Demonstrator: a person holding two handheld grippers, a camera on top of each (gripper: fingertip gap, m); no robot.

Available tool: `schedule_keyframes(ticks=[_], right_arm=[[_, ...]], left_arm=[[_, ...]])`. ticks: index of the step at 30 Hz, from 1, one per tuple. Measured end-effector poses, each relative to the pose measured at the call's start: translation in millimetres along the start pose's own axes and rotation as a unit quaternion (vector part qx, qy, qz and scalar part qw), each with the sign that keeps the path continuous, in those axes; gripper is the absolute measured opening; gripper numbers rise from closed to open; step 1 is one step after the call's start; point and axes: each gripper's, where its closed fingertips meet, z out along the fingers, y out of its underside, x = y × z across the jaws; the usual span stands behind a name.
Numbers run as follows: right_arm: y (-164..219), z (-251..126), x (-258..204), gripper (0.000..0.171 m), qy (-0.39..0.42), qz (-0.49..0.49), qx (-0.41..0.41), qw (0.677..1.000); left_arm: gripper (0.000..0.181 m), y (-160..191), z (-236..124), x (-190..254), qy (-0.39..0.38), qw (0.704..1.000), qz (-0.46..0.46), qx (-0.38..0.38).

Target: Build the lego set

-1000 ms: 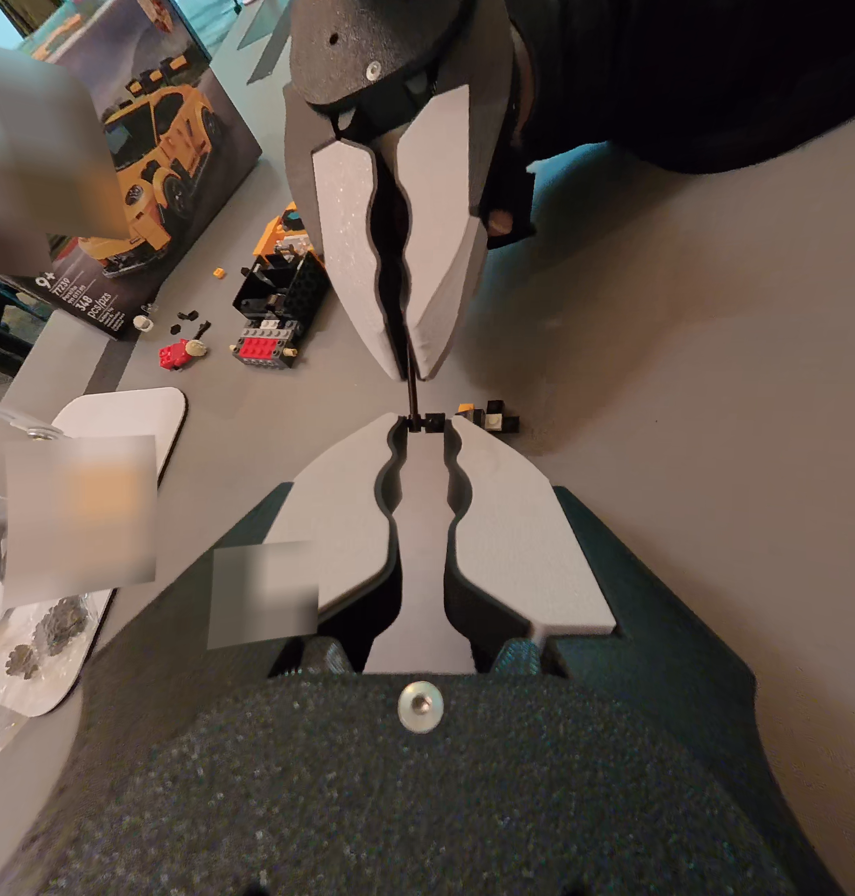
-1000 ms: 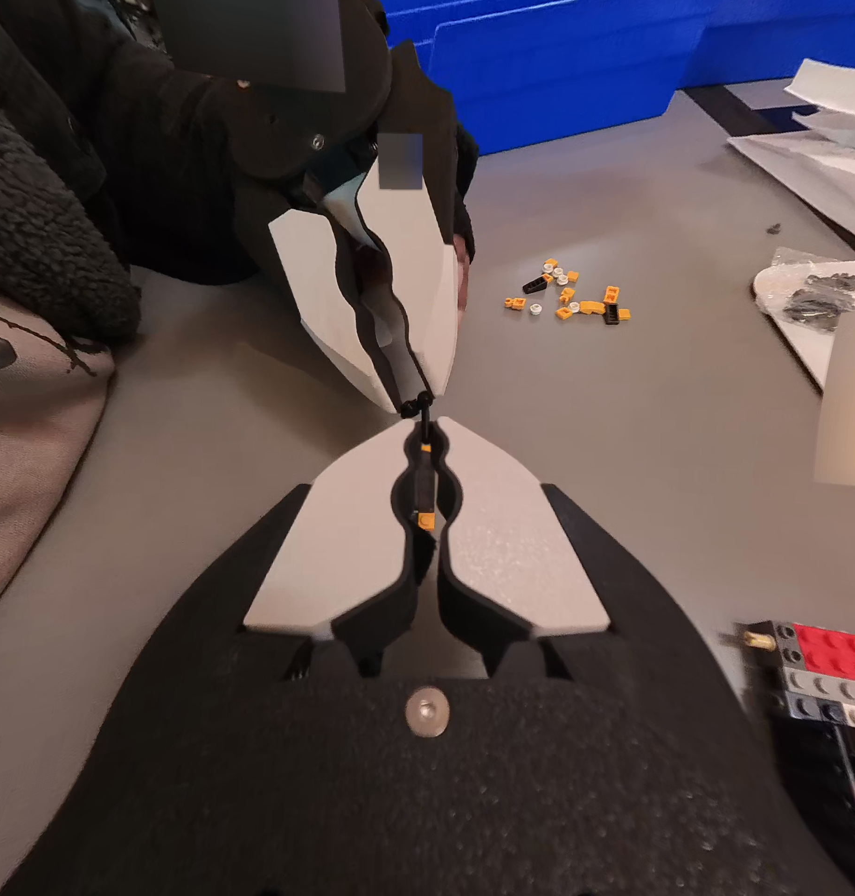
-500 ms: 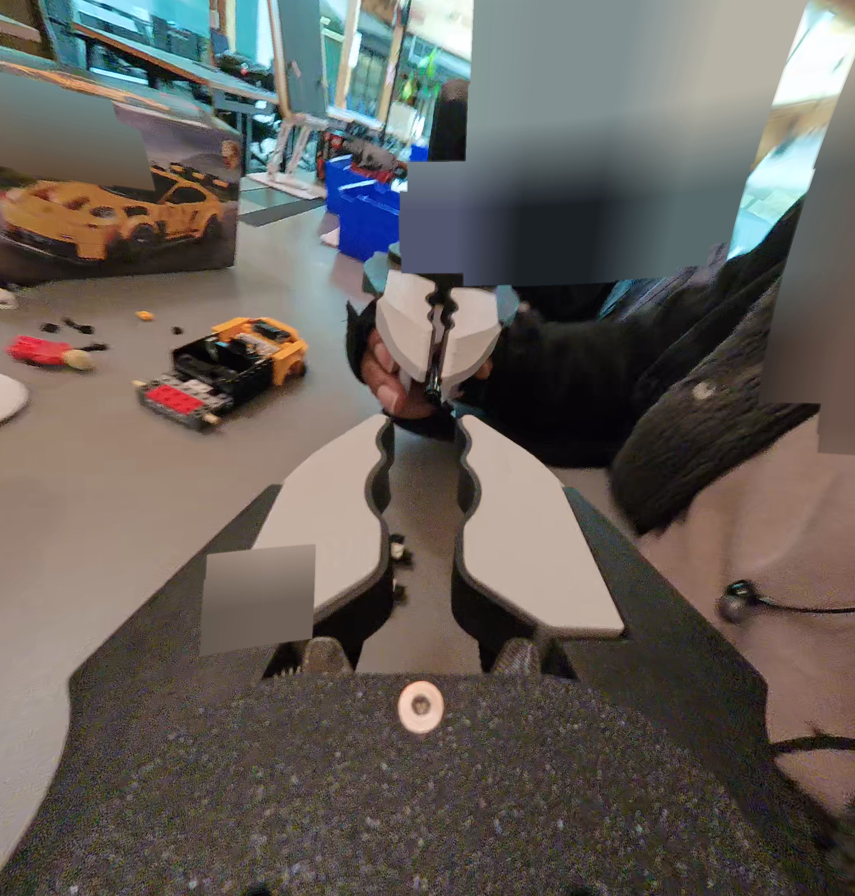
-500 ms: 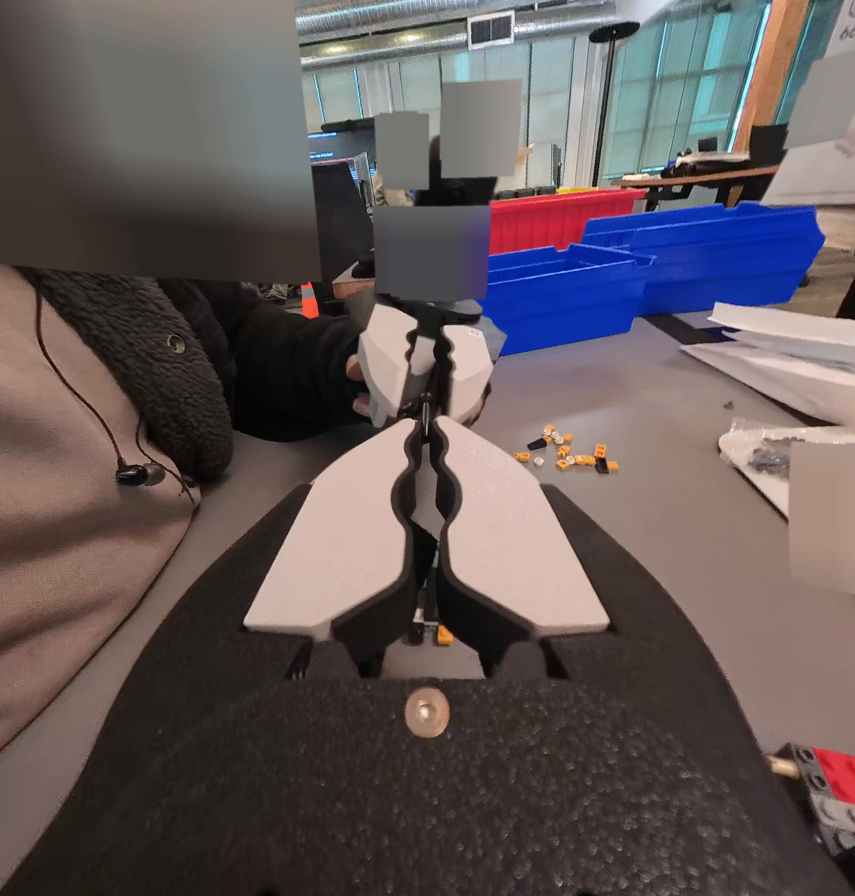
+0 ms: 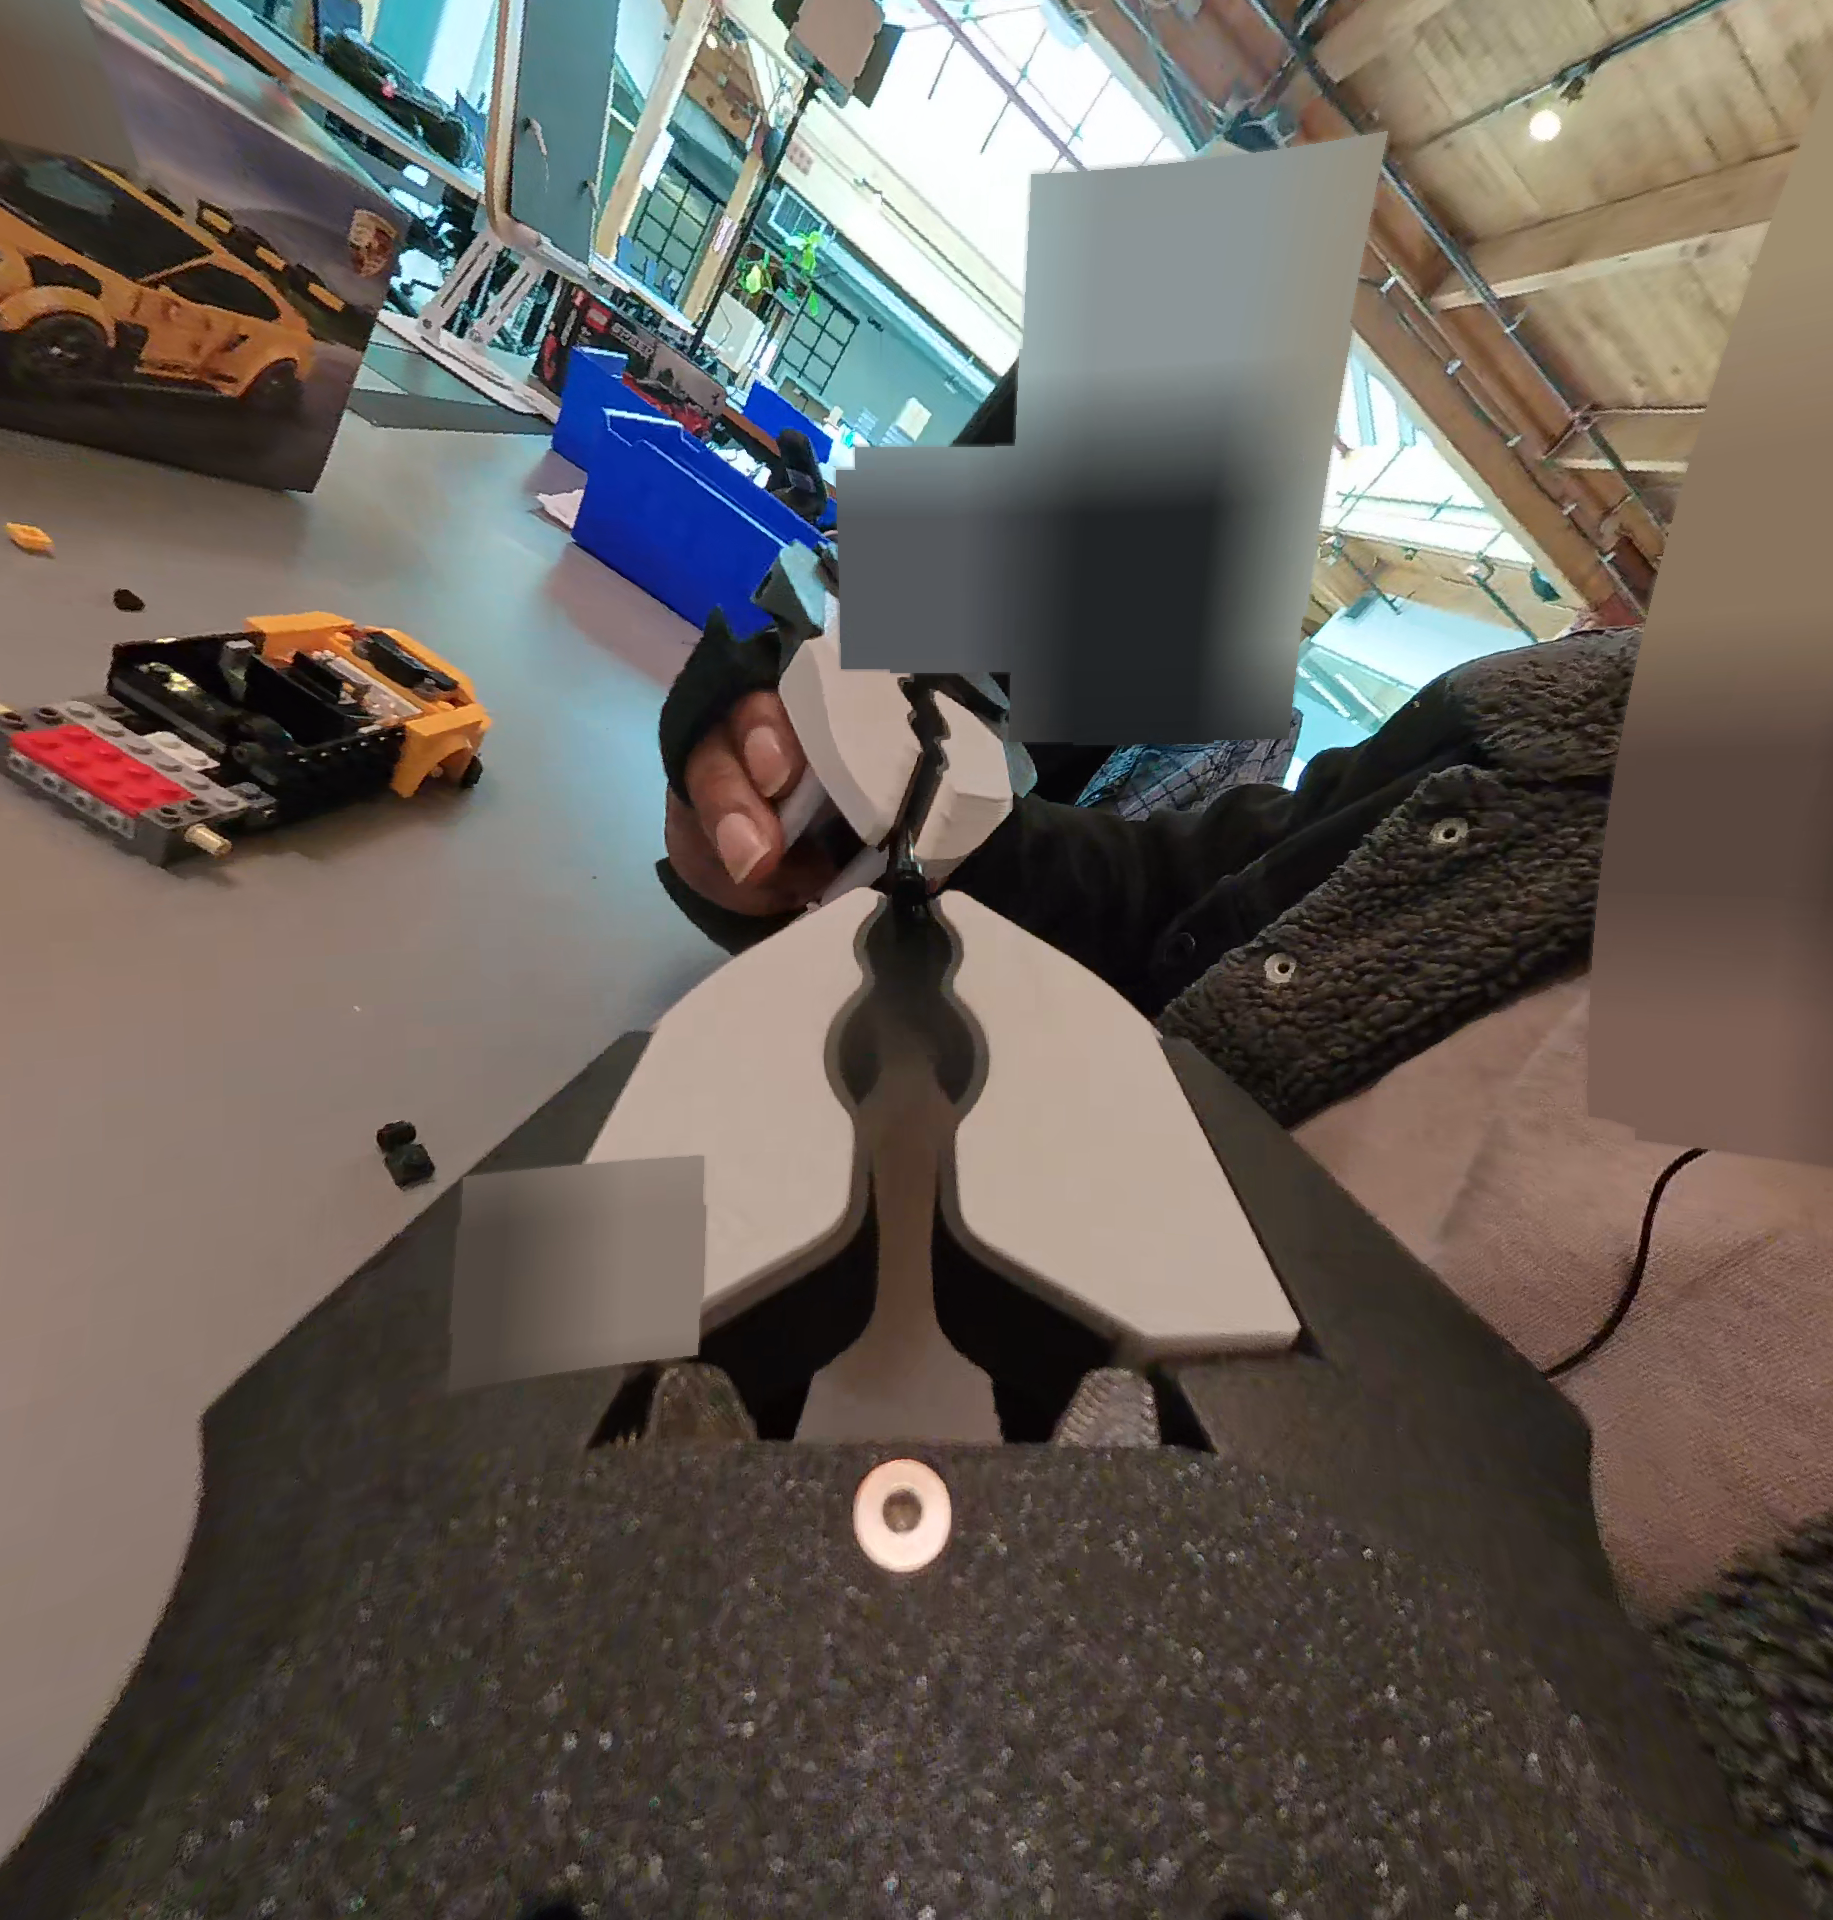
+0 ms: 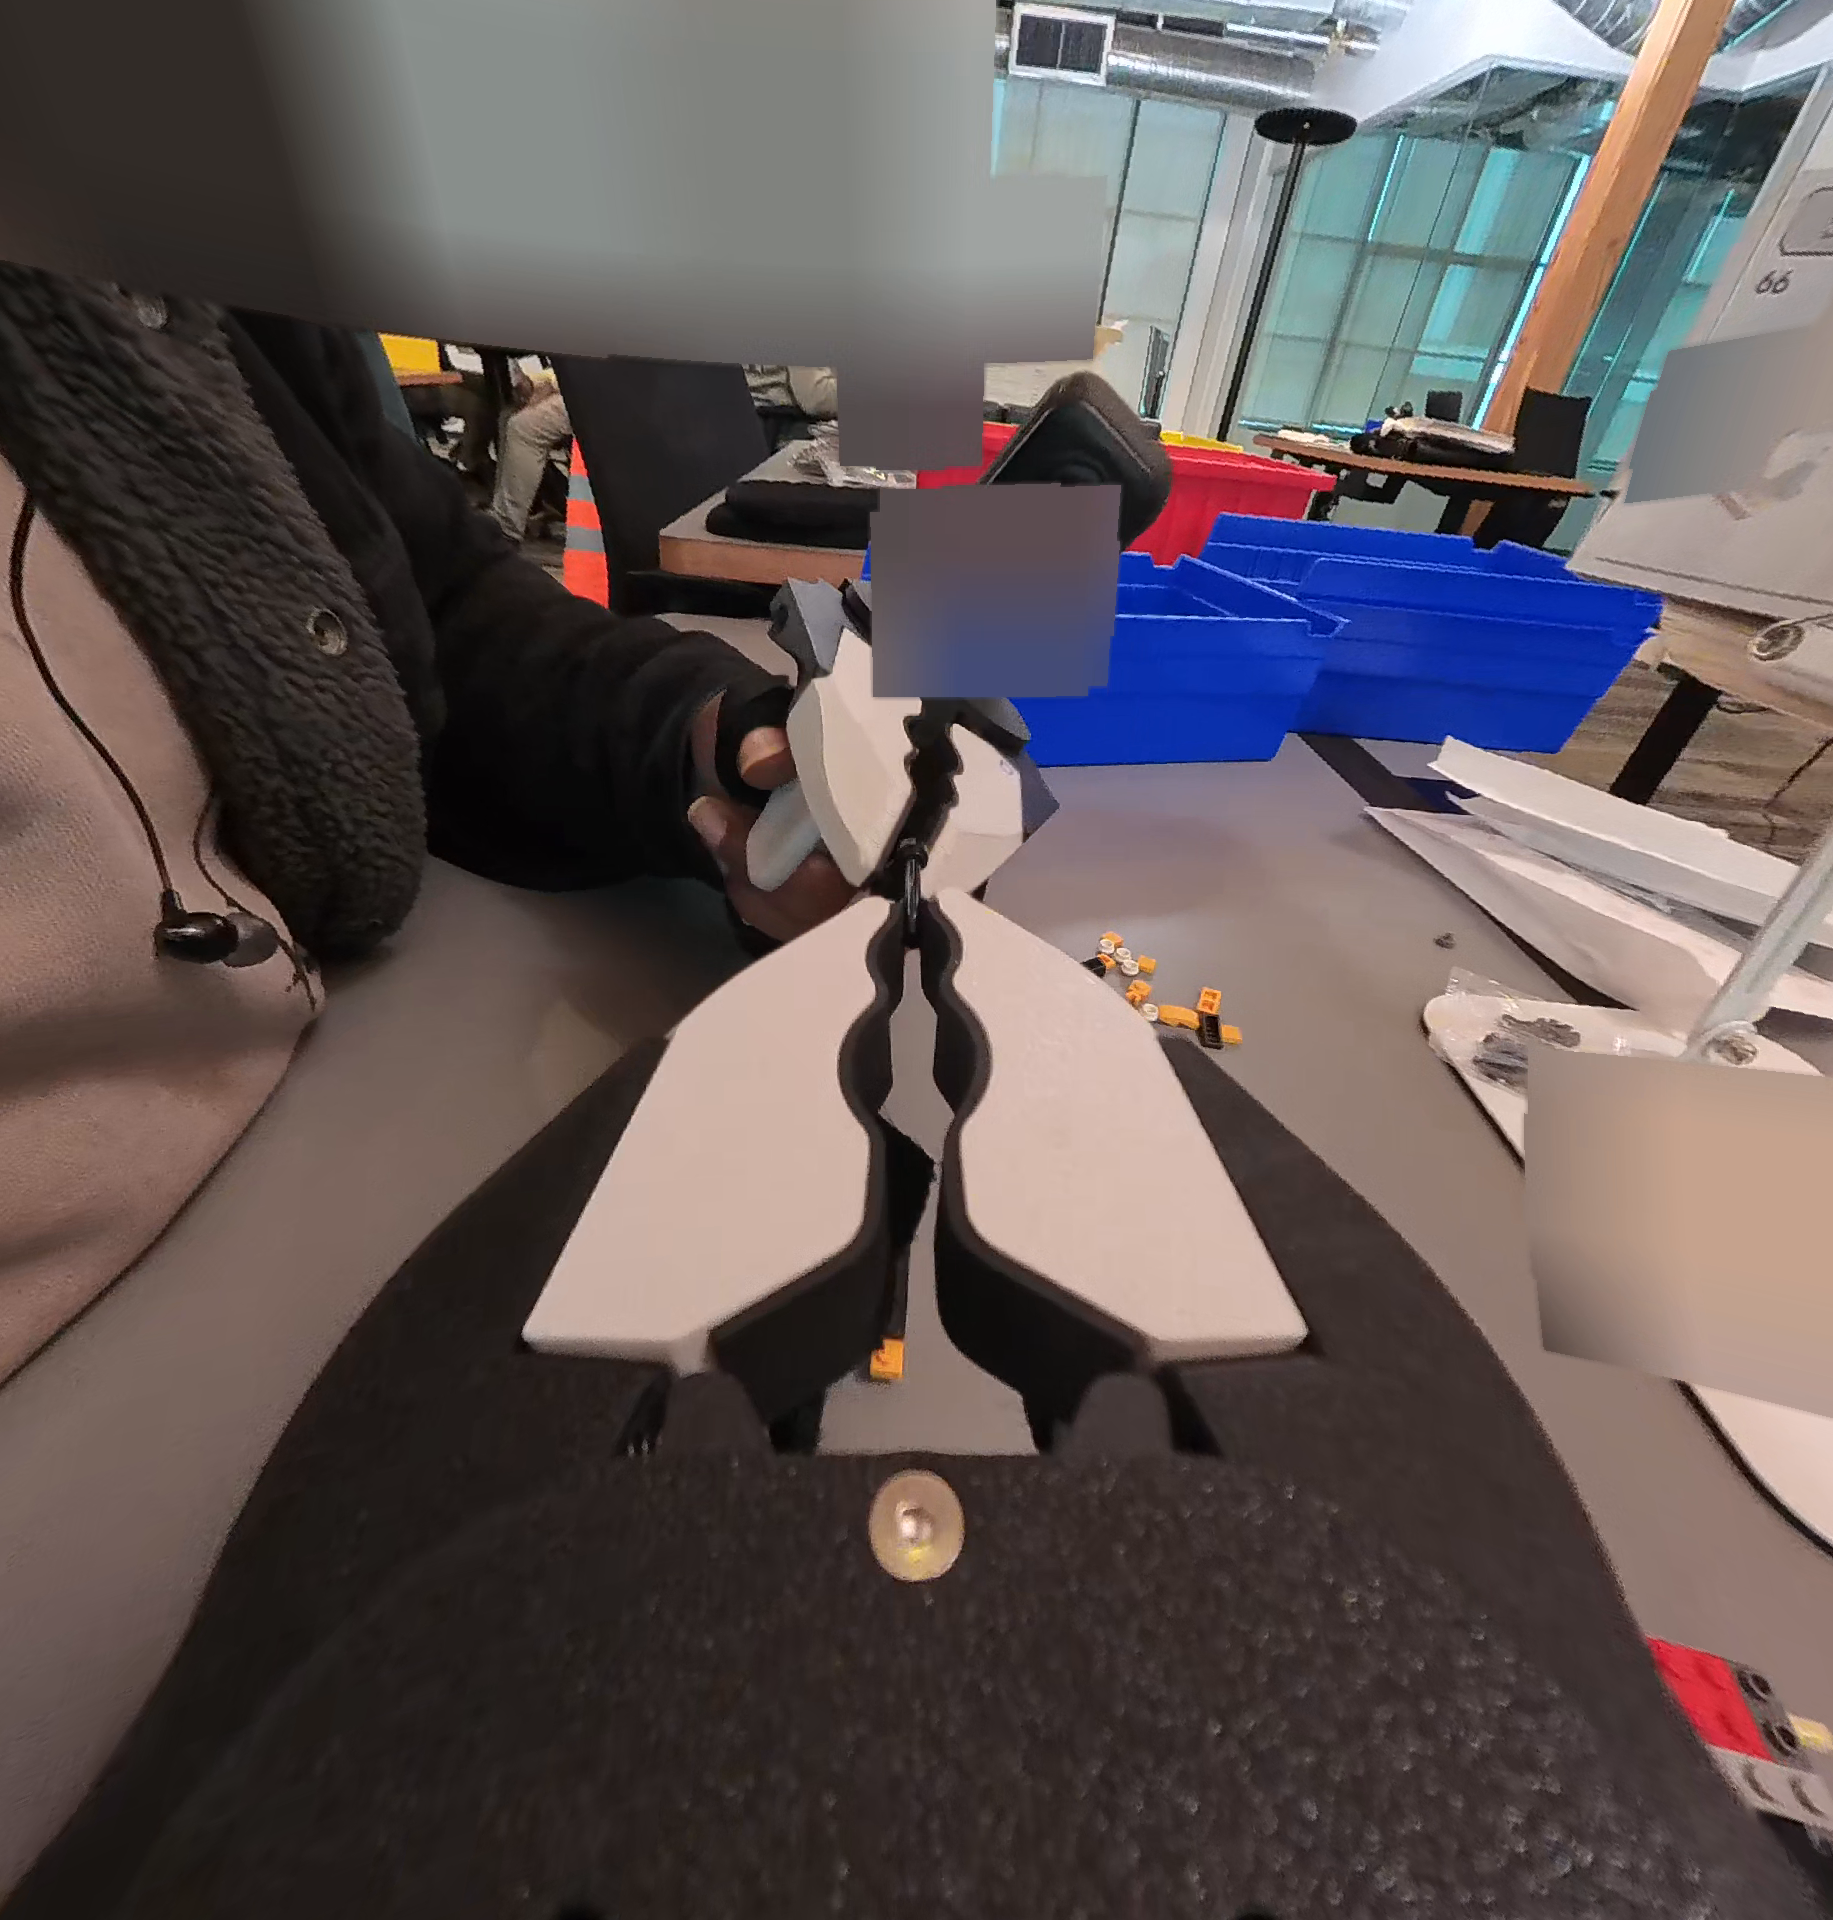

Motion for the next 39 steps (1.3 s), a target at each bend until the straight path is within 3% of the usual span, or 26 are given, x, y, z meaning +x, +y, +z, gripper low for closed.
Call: schedule_keyframes(ticks=[18,31,39], right_arm=[[12.8,2.3,-6.0,0.003,-0.031,0.033,-0.034,0.998],[47.9,5.7,-36.3,0.003,-0.117,0.033,-0.141,0.982],[54.8,7.5,-40.7,0.003,-0.128,0.036,-0.157,0.979]], left_arm=[[0.004,15.3,-1.0,-3.9,-0.008,0.998,-0.002,-0.061],[0.004,65.1,-3.8,-3.8,-0.002,0.973,0.005,-0.229],[0.005,75.4,-5.4,-4.6,-0.002,0.966,0.007,-0.259]])
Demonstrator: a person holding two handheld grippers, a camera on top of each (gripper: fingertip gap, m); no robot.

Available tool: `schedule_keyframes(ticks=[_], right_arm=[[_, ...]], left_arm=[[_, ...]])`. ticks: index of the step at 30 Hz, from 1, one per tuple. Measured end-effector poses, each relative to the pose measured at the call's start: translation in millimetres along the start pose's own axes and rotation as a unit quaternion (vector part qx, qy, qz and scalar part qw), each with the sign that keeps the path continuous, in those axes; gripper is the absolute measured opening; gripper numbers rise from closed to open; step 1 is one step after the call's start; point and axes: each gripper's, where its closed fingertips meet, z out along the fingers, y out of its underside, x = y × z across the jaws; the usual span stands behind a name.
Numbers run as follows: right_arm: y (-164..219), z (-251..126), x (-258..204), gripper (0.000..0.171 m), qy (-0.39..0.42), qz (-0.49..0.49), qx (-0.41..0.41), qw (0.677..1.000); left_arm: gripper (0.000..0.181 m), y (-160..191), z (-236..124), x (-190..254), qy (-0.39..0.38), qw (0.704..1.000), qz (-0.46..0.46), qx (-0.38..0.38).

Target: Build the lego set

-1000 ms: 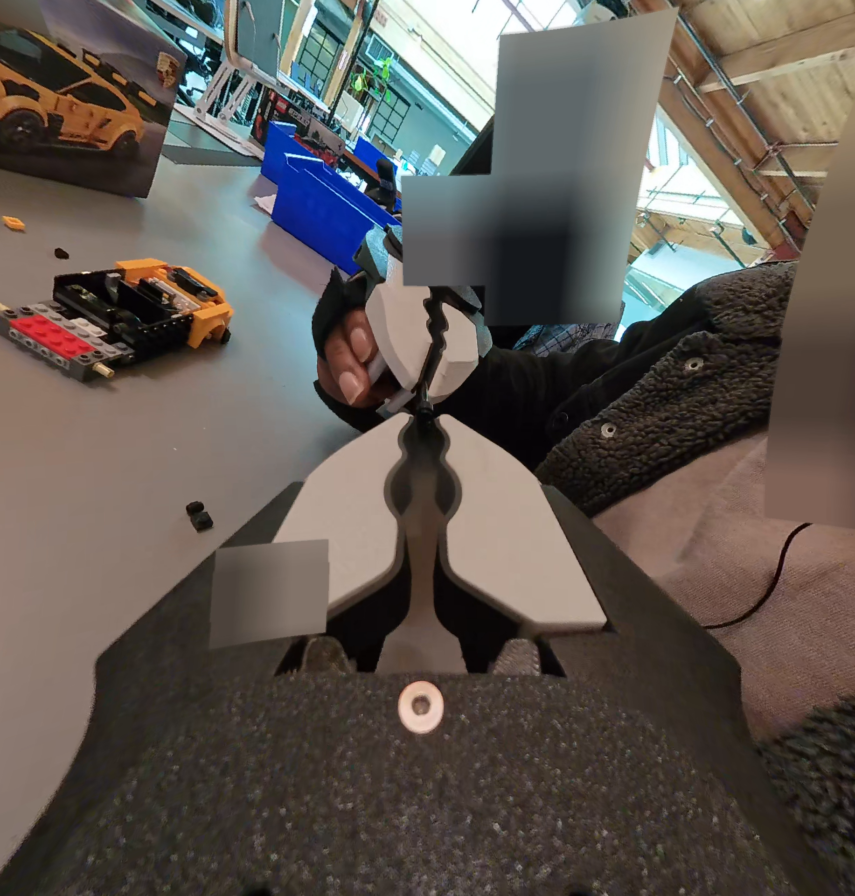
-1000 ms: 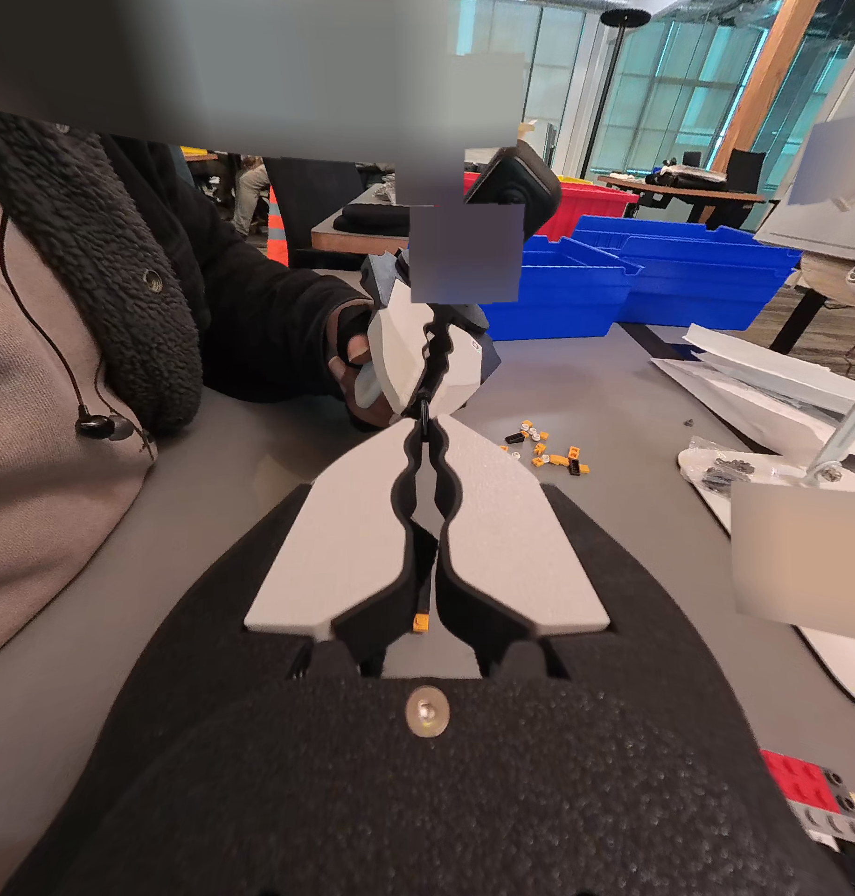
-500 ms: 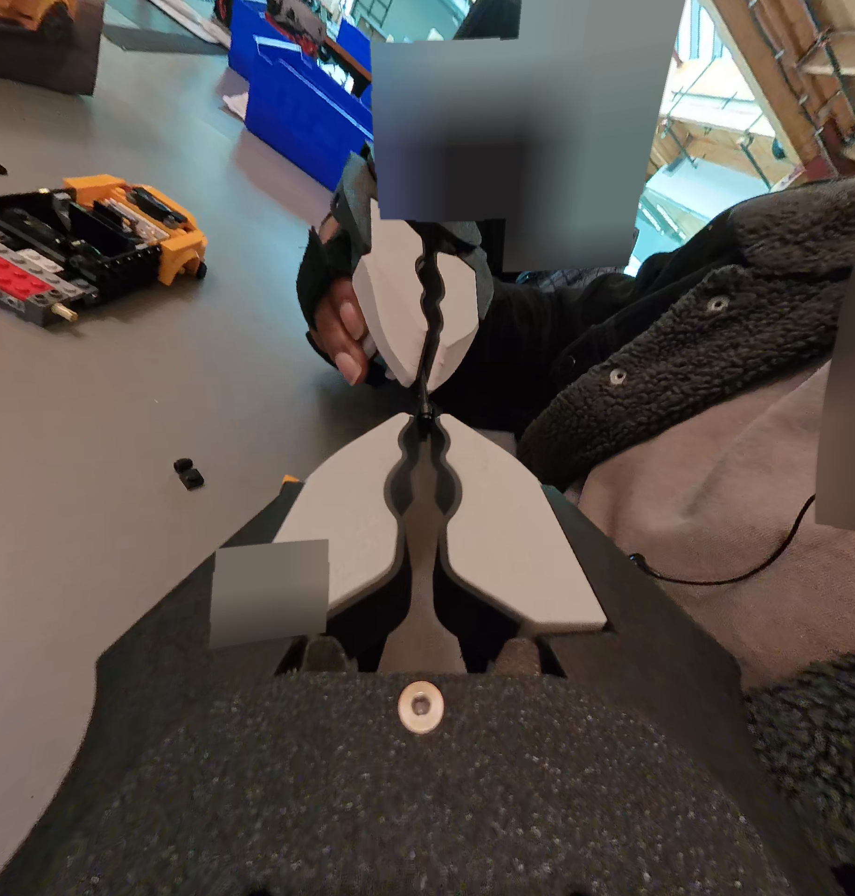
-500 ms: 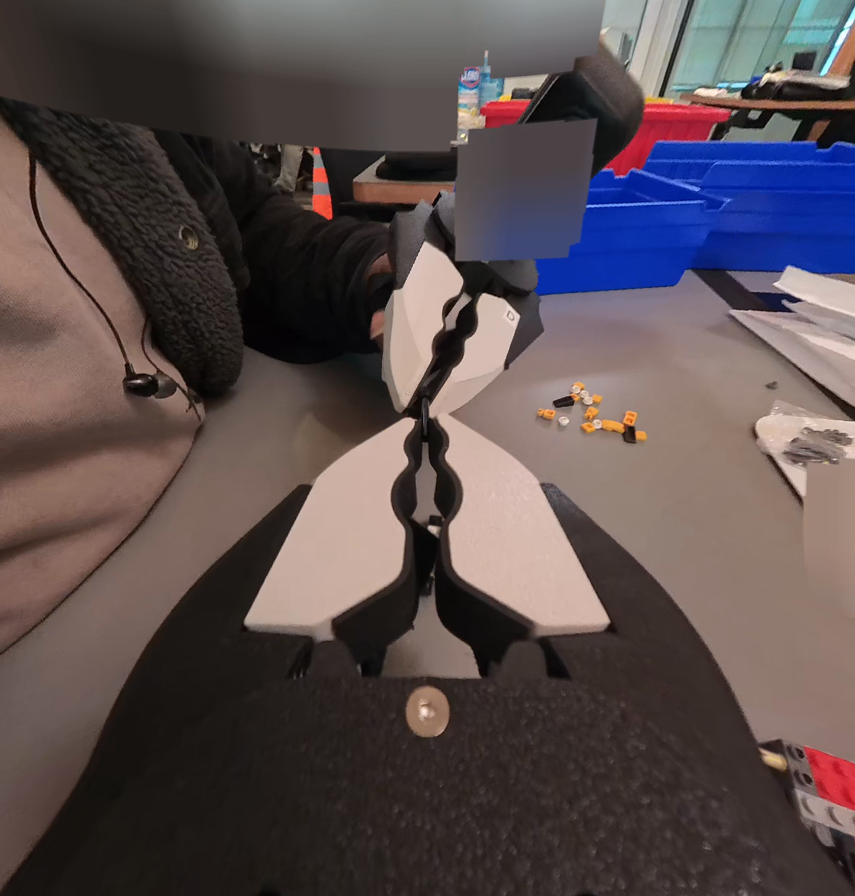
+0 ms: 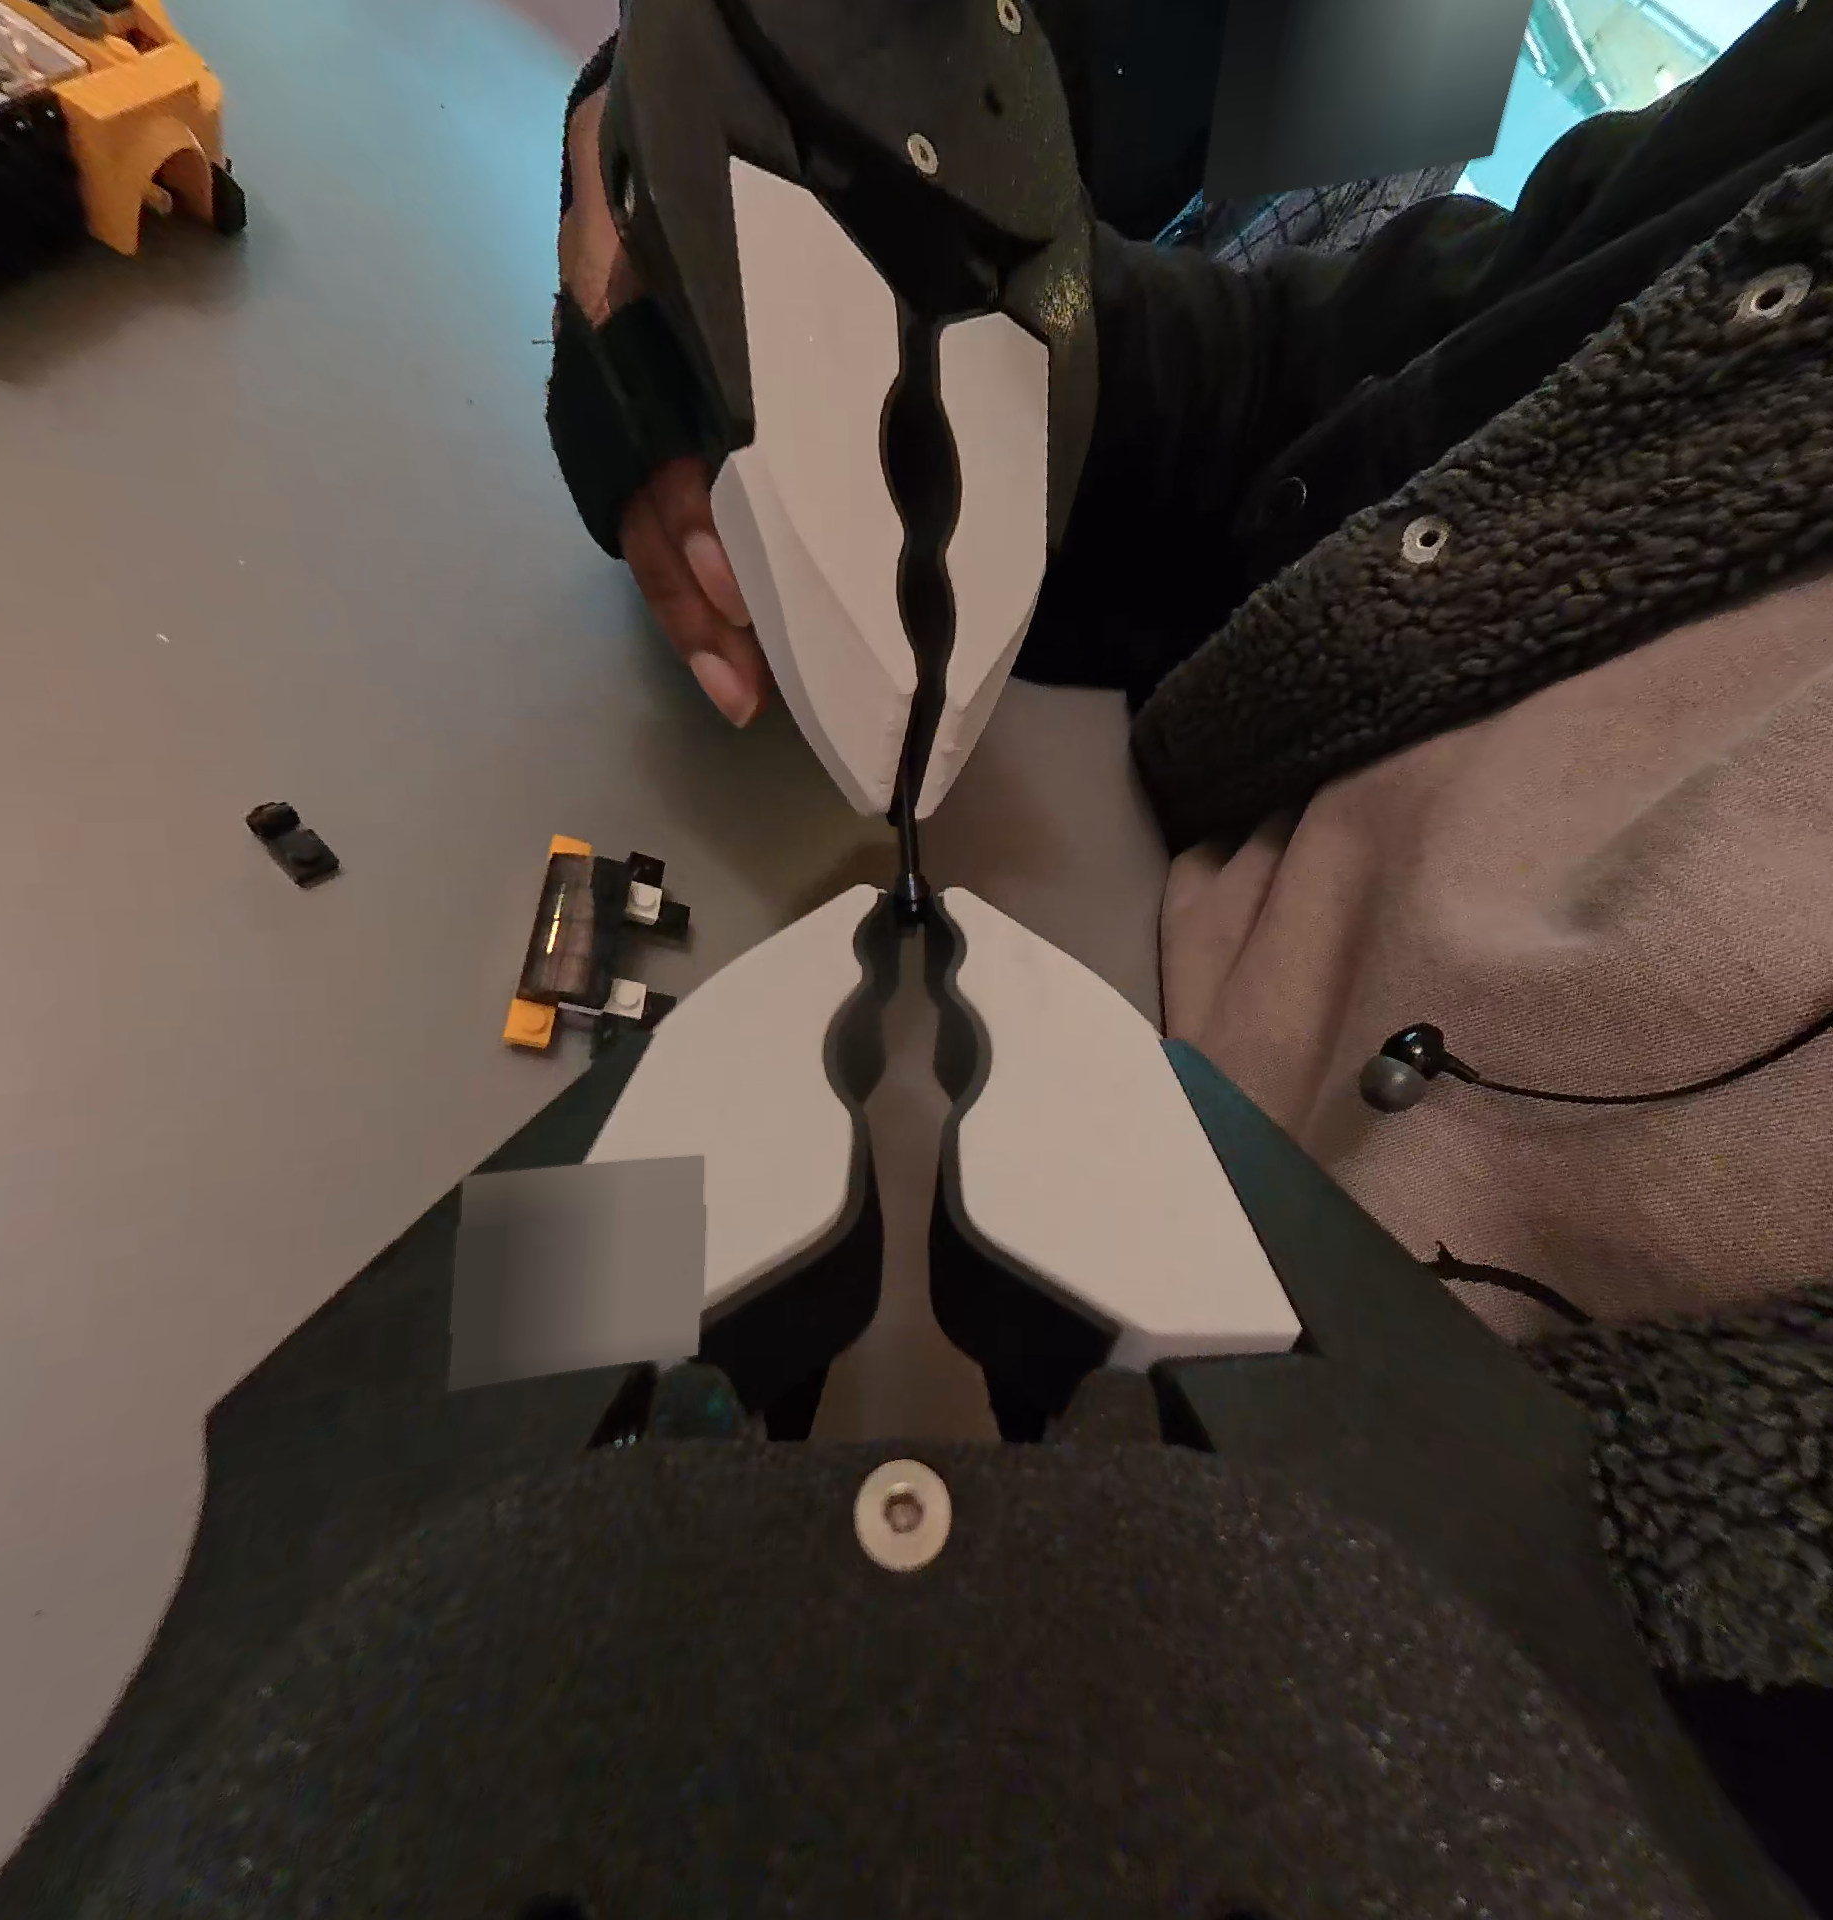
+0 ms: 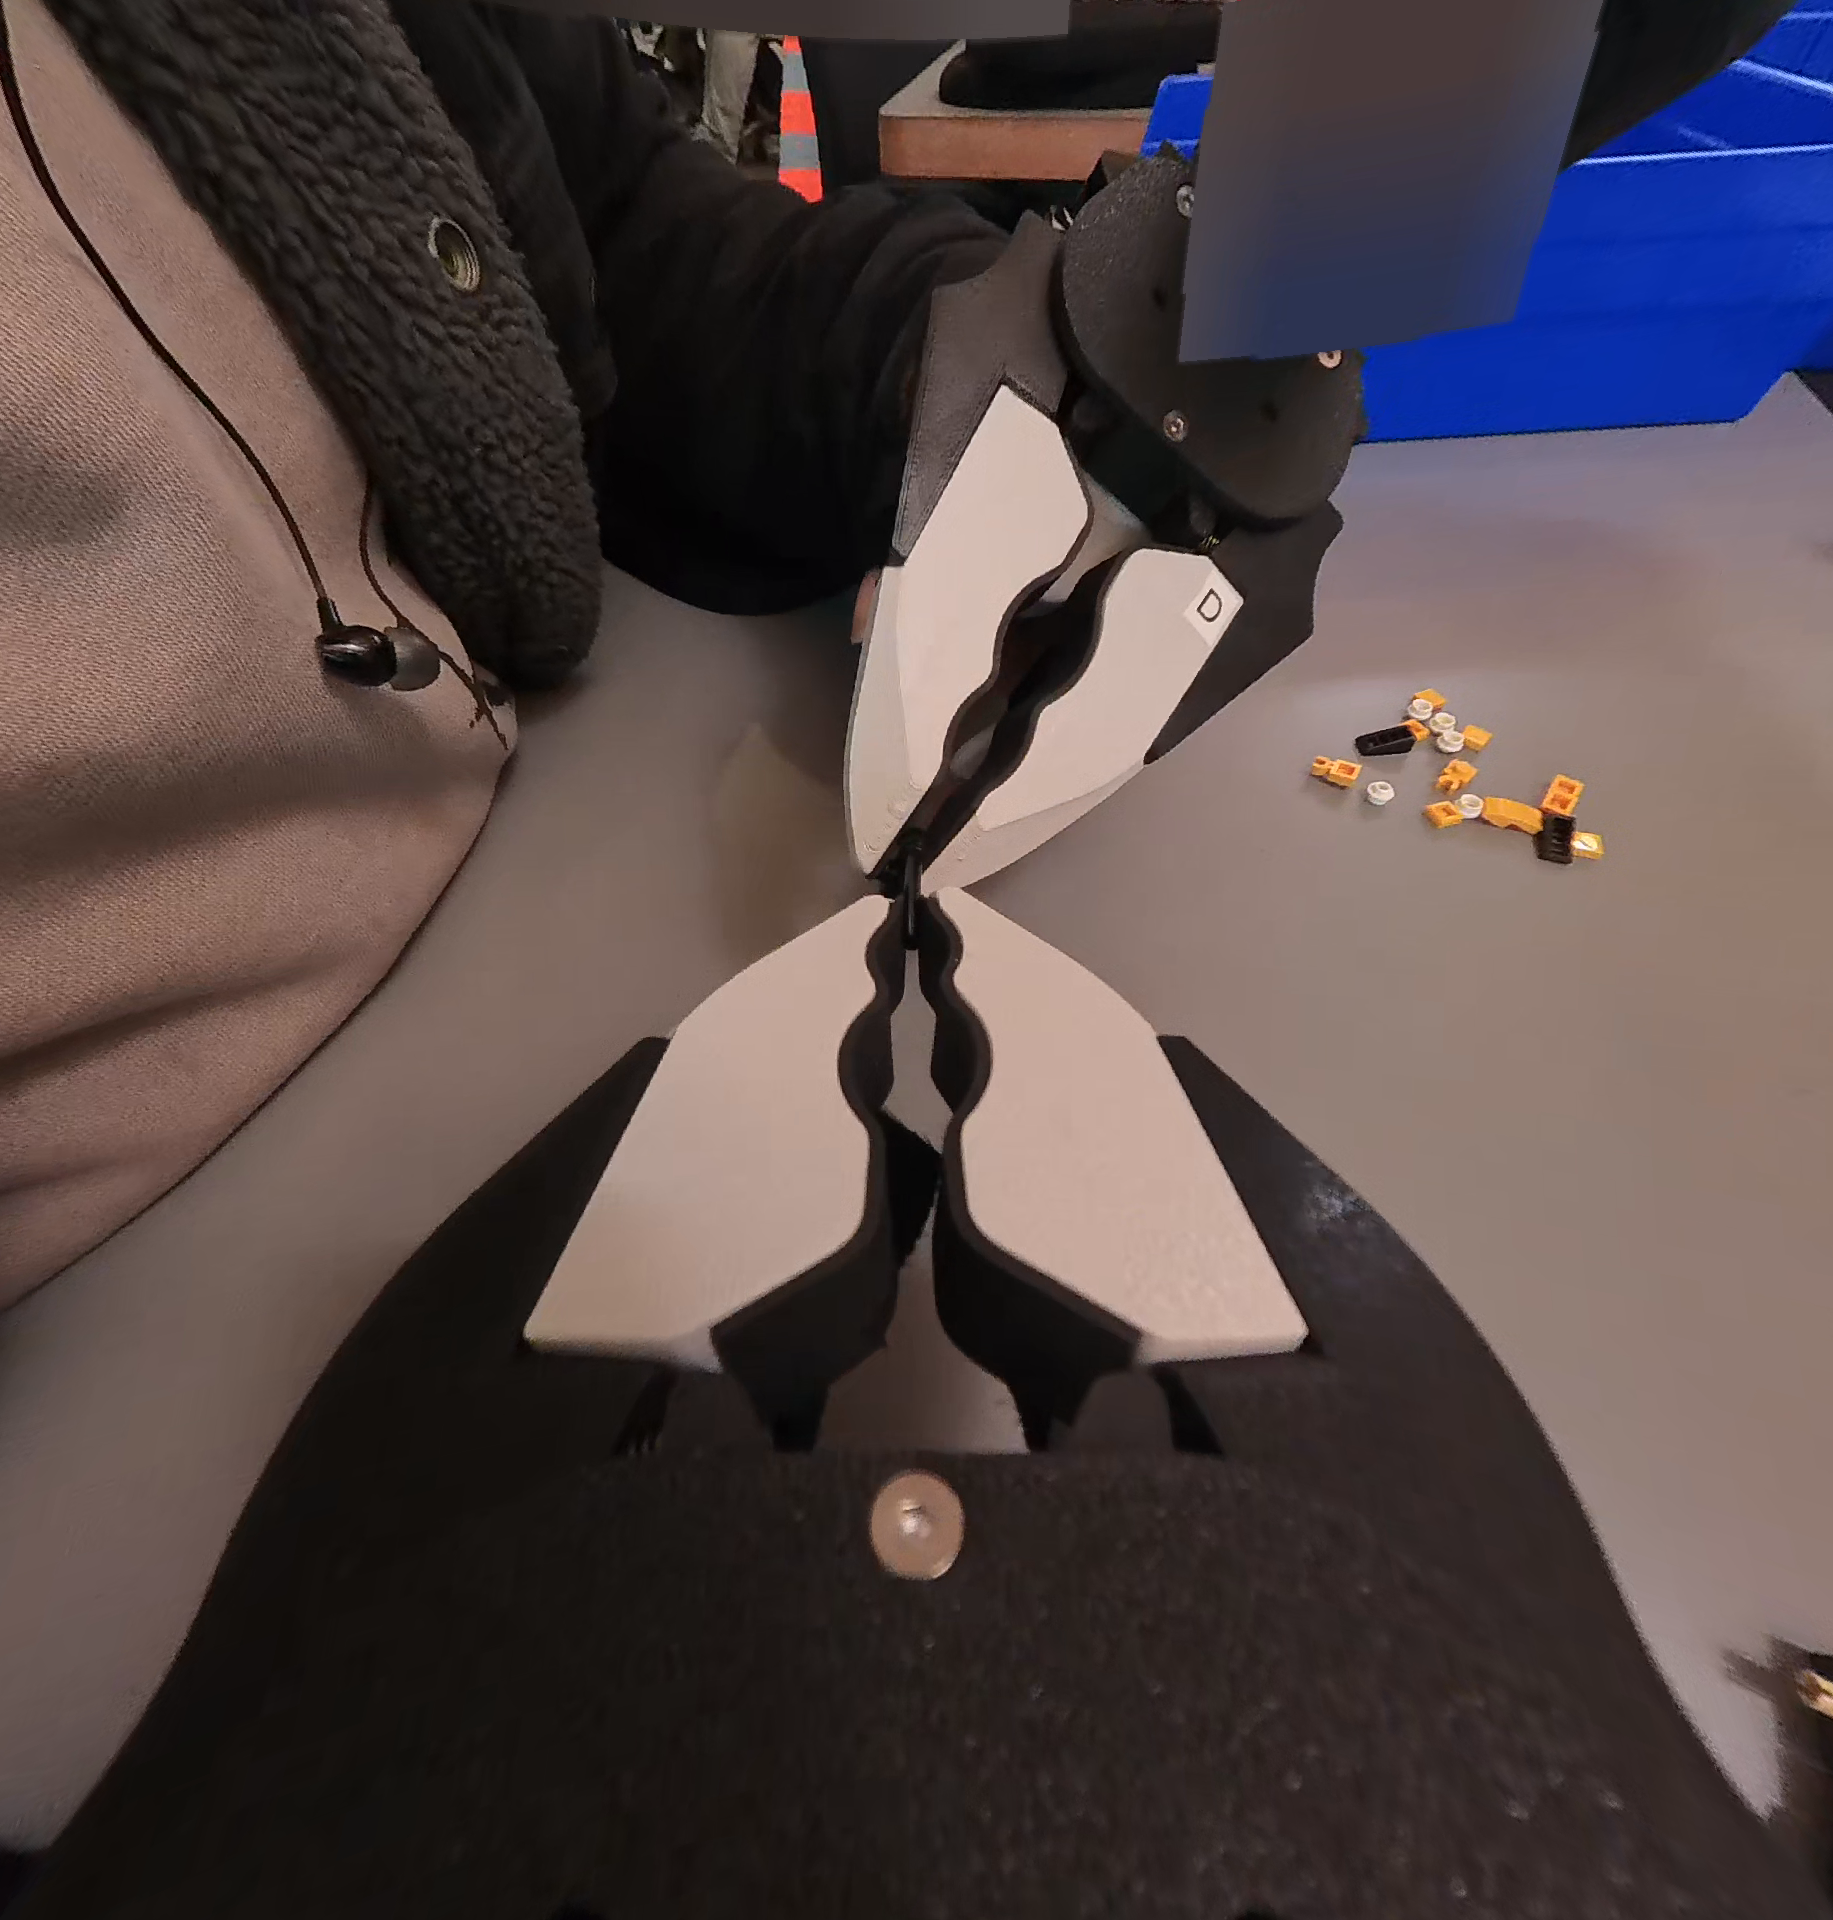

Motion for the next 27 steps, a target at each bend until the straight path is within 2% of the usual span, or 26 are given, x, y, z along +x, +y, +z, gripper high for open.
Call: schedule_keyframes(ticks=[5,9,11,12,17,20,27], right_arm=[[0.0,-1.2,5.1,0.003,0.016,0.000,0.003,1.000],[-22.9,-19.0,21.0,0.003,0.058,0.008,0.087,0.994],[-36.4,-29.5,25.6,0.003,0.071,0.016,0.135,0.988],[-41.6,-32.7,26.7,0.003,0.074,0.017,0.153,0.985],[-51.7,-34.2,25.7,0.003,0.079,0.013,0.184,0.980],[-54.0,-33.7,23.9,0.003,0.082,0.004,0.186,0.979],[-60.2,-33.6,14.4,0.003,0.108,-0.075,0.158,0.979]], left_arm=[[0.004,-1.9,-1.0,-4.4,-0.017,1.000,0.012,0.007],[0.006,-30.3,-15.5,-5.4,-0.045,0.992,0.058,0.099],[0.018,-44.9,-23.2,-1.8,-0.054,0.983,0.084,0.152],[0.018,-50.7,-25.6,2.4,-0.048,0.980,0.088,0.173],[0.013,-70.1,-33.5,7.8,-0.068,0.962,0.096,0.247],[0.005,-73.1,-35.1,10.5,-0.080,0.959,0.103,0.253],[0.006,-72.1,-34.4,21.5,-0.106,0.954,0.160,0.231]])
